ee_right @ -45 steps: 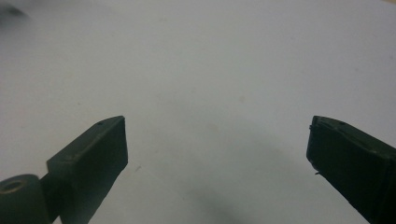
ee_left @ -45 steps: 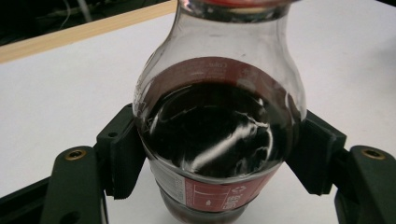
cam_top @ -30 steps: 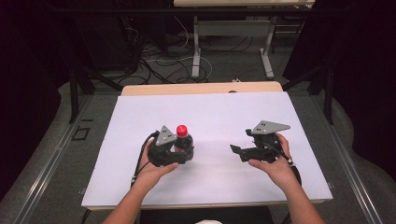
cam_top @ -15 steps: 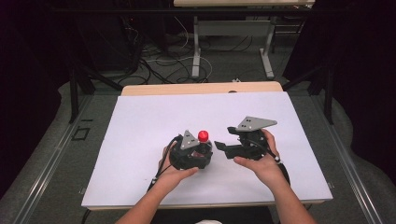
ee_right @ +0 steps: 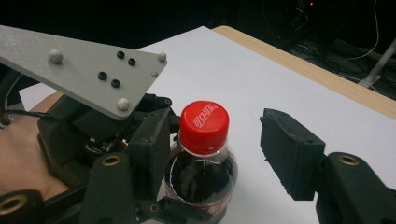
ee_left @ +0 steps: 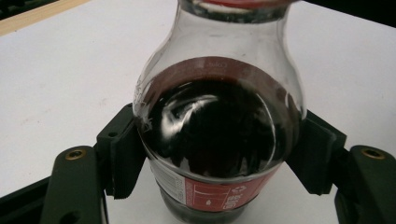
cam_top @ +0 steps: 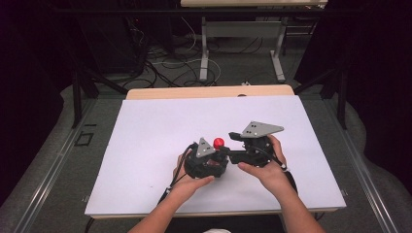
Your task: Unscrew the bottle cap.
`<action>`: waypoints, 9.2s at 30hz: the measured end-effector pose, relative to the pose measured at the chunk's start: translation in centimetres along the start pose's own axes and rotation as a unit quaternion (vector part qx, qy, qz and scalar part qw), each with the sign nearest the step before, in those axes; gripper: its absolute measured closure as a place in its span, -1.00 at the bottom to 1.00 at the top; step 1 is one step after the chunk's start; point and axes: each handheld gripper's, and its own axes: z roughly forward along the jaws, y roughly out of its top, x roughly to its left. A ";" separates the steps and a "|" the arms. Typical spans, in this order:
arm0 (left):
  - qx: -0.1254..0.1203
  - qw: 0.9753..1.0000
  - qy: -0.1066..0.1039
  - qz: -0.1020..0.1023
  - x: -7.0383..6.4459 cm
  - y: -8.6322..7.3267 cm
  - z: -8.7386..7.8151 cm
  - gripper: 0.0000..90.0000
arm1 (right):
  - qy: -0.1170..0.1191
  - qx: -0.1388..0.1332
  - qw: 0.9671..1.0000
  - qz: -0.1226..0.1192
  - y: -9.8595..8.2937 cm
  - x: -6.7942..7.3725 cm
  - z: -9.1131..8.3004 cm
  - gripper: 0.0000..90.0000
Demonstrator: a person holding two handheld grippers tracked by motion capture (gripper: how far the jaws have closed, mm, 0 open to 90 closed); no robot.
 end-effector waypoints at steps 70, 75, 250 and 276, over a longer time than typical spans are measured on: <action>-0.001 0.997 -0.067 0.038 -0.9 -1.7 -3.6 -0.33 | 0.208 0.043 0.969 -0.128 1.7 0.7 2.3 0.14; 0.007 0.998 -0.057 0.038 -0.6 -1.9 -3.7 -0.34 | 0.138 0.061 0.982 -0.112 2.1 1.9 1.6 0.00; -0.007 0.999 -0.031 0.007 -0.8 -0.9 -6.4 -0.33 | 0.135 0.005 0.985 -0.106 3.6 3.6 1.7 -0.11; -0.008 0.999 -0.031 0.006 -0.6 -0.9 -6.6 -0.33 | 0.128 0.014 0.986 -0.108 3.8 3.4 1.6 -0.04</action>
